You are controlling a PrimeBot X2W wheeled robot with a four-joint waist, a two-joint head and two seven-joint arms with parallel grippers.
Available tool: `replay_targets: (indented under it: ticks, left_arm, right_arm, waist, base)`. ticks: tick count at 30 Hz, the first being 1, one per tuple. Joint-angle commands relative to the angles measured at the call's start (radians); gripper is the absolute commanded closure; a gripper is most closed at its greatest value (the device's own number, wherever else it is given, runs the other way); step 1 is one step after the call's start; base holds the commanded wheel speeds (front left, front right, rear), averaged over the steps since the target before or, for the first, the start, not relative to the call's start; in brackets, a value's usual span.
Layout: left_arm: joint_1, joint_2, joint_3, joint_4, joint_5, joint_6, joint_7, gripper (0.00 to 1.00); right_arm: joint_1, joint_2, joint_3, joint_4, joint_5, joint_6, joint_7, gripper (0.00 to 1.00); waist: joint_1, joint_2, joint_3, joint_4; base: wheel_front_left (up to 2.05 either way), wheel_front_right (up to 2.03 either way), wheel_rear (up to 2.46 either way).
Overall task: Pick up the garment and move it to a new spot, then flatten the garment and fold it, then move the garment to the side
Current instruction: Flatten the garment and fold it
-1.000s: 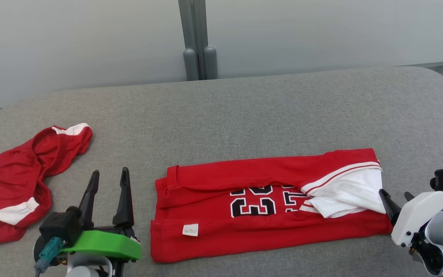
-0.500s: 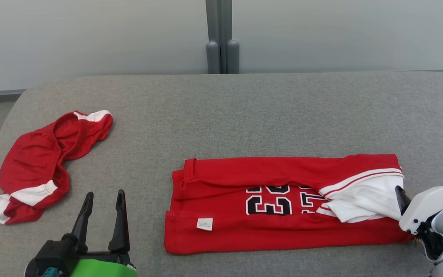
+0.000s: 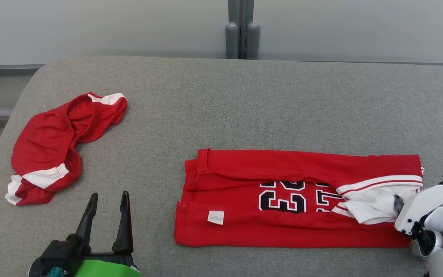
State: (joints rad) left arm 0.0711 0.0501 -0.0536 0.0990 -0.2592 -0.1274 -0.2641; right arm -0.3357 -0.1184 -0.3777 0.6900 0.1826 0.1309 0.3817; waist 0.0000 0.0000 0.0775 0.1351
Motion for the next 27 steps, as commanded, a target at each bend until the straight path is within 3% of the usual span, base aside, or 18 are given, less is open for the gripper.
replay_targets:
  ticks: [1,2,3,4,5,11,22,27]
  left_arm:
    - [-0.009,0.001,0.001,0.003,0.003,-0.004,0.000,0.00]
    - [-0.010,0.001,-0.001,0.003,0.003,-0.004,0.000,0.00]
    - [-0.011,0.001,-0.002,0.004,0.002,-0.004,0.000,0.00]
    - [-0.010,0.001,-0.003,0.006,0.002,-0.004,0.000,0.00]
    - [-0.009,0.001,-0.004,0.007,0.002,-0.004,0.000,0.00]
    - [0.002,0.001,-0.001,0.013,-0.003,-0.004,0.000,0.00]
    - [0.016,0.001,-0.010,0.016,-0.028,-0.004,0.000,0.00]
    - [0.019,0.001,-0.013,0.021,-0.030,-0.004,0.000,0.00]
  right_arm:
    - [0.001,0.007,0.020,0.031,-0.003,0.000,0.018,0.00]
    - [-0.003,0.009,0.033,0.040,-0.001,0.000,0.026,0.00]
    - [-0.005,0.009,0.046,0.049,0.005,0.000,0.030,0.51]
    - [-0.008,0.007,0.055,0.052,0.009,0.000,0.028,0.83]
    - [-0.012,0.005,0.066,0.054,0.014,0.000,0.024,1.00]
    - [-0.004,-0.065,0.063,0.034,0.000,-0.002,-0.009,1.00]
    - [0.016,-0.183,-0.068,-0.107,-0.148,-0.001,-0.017,1.00]
    - [0.040,-0.168,-0.047,-0.192,-0.189,-0.001,0.020,1.00]
  waist:
    - [0.0000,0.0000,0.002,0.001]
    - [0.0000,0.0000,0.003,0.001]
    - [0.0000,0.0000,0.003,0.000]
    - [0.0000,0.0000,0.003,-0.001]
    - [0.0000,0.0000,0.002,-0.003]
    - [0.0000,0.0000,-0.013,-0.014]
    - [0.0000,0.0000,-0.036,-0.041]
    - [0.0000,0.0000,-0.049,-0.047]
  base:
    - [0.00,0.00,0.00]
    - [0.00,0.00,0.00]
    - [0.00,0.00,0.00]
    - [0.00,0.00,0.00]
    - [0.00,0.00,0.00]
    - [0.00,0.00,0.00]
    - [0.00,0.00,0.00]
    - [0.00,0.00,0.00]
